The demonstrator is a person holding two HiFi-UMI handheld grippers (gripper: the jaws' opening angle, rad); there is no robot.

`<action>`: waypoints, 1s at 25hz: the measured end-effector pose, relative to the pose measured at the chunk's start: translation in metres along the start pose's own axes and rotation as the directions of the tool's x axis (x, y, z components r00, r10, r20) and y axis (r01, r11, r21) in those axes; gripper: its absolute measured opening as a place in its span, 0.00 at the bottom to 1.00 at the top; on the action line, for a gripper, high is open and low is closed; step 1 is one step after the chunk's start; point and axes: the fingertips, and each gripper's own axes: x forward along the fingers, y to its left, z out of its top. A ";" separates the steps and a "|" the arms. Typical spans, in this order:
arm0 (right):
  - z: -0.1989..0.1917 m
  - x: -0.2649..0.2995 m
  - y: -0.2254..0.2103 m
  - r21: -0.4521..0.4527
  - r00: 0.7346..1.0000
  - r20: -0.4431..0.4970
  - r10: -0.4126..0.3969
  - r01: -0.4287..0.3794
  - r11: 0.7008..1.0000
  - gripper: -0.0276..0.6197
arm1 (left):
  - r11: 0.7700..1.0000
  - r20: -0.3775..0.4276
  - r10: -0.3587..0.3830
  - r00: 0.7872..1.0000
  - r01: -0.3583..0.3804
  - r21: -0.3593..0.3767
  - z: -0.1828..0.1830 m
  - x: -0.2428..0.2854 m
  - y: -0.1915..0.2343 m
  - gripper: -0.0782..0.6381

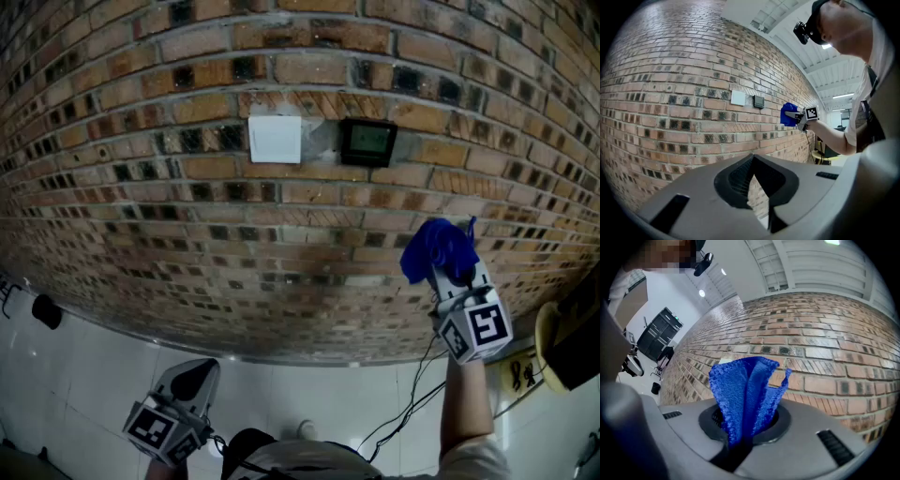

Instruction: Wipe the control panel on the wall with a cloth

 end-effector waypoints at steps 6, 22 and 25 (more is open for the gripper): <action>0.021 0.069 0.019 -0.142 0.997 0.016 0.074 -0.071 0.987 0.18 | 1.000 -0.014 -0.028 0.999 0.028 -0.008 0.001 0.020 0.027 0.11; 0.085 0.176 0.034 -0.938 0.990 0.004 -0.139 0.052 0.344 0.18 | 0.990 -0.044 -0.139 0.989 0.140 -0.001 -0.007 0.043 0.080 0.11; 0.068 0.177 0.040 -0.945 0.986 -0.012 -0.167 0.044 0.325 0.18 | 0.989 -0.038 -0.146 0.989 0.146 -0.003 -0.006 0.045 0.086 0.11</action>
